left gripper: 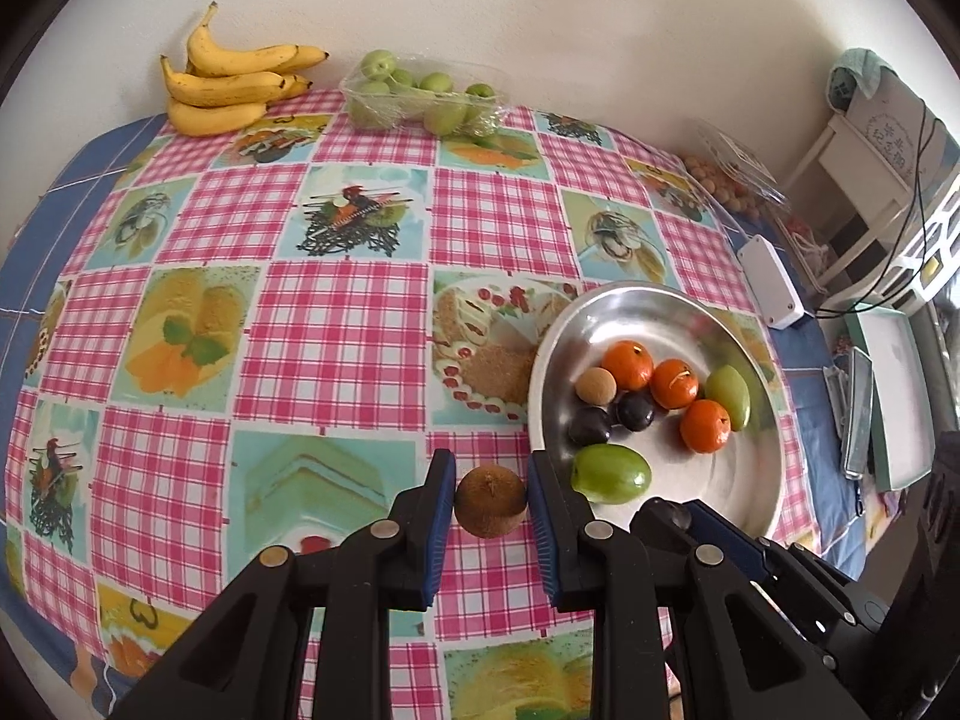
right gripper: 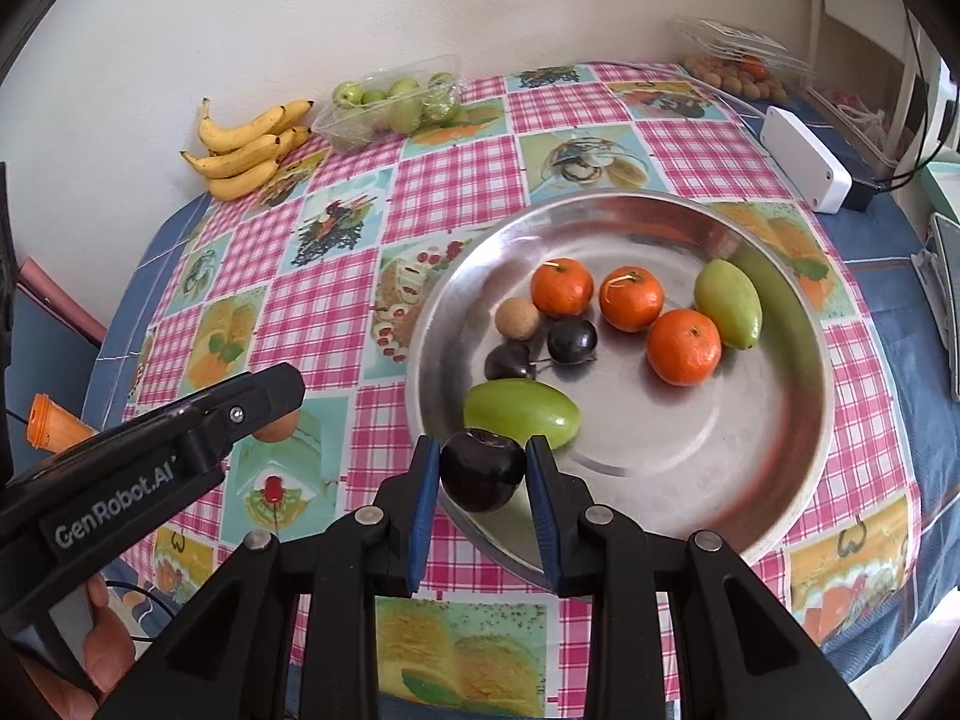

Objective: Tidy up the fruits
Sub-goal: 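Lift the plum and kiwi and carry both over the steel bowl, then lower into the bowl and open both tools to release plum and kiwi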

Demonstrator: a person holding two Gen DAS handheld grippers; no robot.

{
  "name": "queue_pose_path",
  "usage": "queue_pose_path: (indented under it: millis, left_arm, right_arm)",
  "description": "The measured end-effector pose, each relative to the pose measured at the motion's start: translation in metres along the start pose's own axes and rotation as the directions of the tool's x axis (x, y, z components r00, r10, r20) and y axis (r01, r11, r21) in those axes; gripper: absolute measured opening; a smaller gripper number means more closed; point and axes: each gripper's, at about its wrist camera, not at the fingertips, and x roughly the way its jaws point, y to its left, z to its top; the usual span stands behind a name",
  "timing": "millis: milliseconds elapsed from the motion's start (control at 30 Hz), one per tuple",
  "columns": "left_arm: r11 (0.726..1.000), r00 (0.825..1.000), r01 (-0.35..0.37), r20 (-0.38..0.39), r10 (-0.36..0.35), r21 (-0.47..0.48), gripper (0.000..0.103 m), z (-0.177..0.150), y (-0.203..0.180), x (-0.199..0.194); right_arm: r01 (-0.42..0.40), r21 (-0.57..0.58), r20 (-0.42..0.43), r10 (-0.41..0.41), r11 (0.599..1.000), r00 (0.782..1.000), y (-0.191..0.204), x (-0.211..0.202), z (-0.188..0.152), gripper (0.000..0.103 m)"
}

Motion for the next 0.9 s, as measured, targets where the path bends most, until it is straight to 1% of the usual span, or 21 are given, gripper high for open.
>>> queue_pose_path:
  millis: [133,300,500,733,800,900]
  left_arm:
    - [0.999,0.999,0.031,-0.023,-0.031,0.012,0.026,-0.003,-0.009,0.006]
    - [0.996,0.997,0.073,-0.044,-0.071,0.050,0.026,-0.008,-0.027,0.012]
    - [0.988,0.993,0.104,-0.070,-0.096,0.115,0.026,-0.018,-0.051,0.019]
    - [0.983,0.990,0.109,-0.108,-0.094,0.145,0.026,-0.025,-0.063,0.033]
    - [0.983,0.989,0.100,-0.122,-0.082,0.155,0.026,-0.027,-0.064,0.038]
    - [0.982,0.986,0.107,-0.147,-0.084,0.157,0.026,-0.029,-0.066,0.045]
  right_arm:
    - [0.021,0.060,-0.003,-0.021,0.998,1.000,-0.019,0.001,0.002,0.030]
    - [0.104,0.138,0.005,-0.106,0.985,0.994,-0.049,-0.004,0.002,0.030]
    - [0.132,0.213,0.011,-0.137,0.968,0.990,-0.076,-0.010,0.002,0.030]
    - [0.138,0.222,-0.002,-0.141,0.965,0.990,-0.082,-0.007,0.001,0.030]
    - [0.141,0.213,-0.016,-0.141,0.967,0.990,-0.081,-0.004,0.001,0.031]
    - [0.146,0.199,-0.049,-0.139,0.969,0.989,-0.078,0.006,-0.001,0.031]
